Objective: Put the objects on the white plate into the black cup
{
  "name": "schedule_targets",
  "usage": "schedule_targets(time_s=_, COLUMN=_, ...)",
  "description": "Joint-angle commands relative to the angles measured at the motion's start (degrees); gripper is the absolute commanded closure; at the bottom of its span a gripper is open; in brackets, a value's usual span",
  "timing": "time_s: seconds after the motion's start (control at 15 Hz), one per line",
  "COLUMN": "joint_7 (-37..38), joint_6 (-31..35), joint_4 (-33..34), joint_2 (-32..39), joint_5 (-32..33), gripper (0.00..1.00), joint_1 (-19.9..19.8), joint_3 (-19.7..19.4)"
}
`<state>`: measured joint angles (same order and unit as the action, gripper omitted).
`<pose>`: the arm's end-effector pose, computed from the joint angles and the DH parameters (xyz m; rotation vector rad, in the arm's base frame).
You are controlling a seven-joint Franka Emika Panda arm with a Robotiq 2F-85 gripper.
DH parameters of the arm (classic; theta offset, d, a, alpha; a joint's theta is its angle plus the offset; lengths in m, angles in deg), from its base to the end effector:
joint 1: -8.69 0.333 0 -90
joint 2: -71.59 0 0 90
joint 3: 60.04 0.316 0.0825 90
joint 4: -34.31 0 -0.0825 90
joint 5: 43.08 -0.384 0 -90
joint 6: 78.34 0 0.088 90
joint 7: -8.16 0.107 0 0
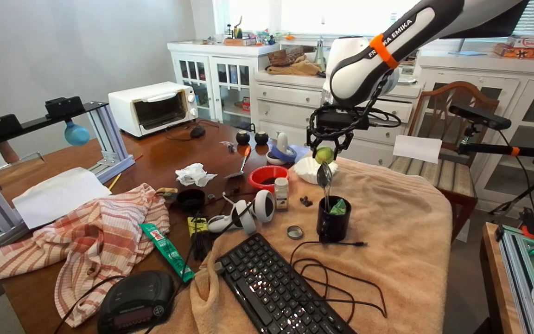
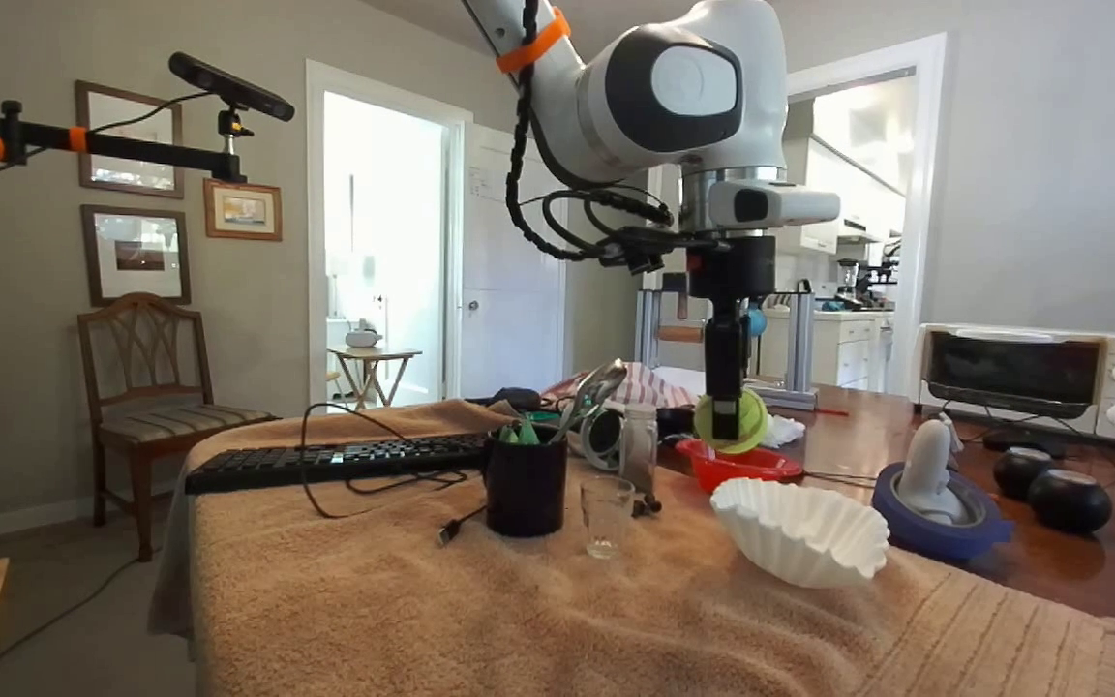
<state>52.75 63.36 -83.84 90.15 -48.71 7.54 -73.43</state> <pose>0.5812 -0.1471 0.2895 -2.6680 1.6191 -0.1512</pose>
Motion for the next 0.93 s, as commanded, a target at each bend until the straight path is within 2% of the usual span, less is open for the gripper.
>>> schedule_targets(time_s=0.0, joint_7=1.94, joint_6=-1.58, joint_4=-1.27, joint_2=-1.21, joint_5=2.67, gripper=0.58, joint_1=0.93, joint_3=0.84)
schedule_targets(time_s=0.2, joint_7=1.94, joint_6=-1.78, joint_4=-3.59, joint_2=-1.88, joint_5=4.42, gripper=0.58, joint_1=2.64, joint_3=2.43)
schedule_targets(time_s=0.4, joint_7=5.07, joint_6=0.19, joint_4=-7.02, joint_2=-2.84, joint_5=6.41, gripper=0.58, joint_1=4.56, joint_3=3.03)
schedule_targets(time_s=0.6, joint_7=11.98, joint_6=2.54, joint_4=-9.75, joint_2=-4.81, joint_5=9.29, gripper=0.58, joint_1=5.72, joint_3=1.9)
schedule_targets(time_s=0.87, joint_7=22.23, joint_6=3.38, joint_4=-12.22, joint_2=-8.42, joint_5=16.63, gripper=0.58, joint_1=6.24, joint_3=0.86)
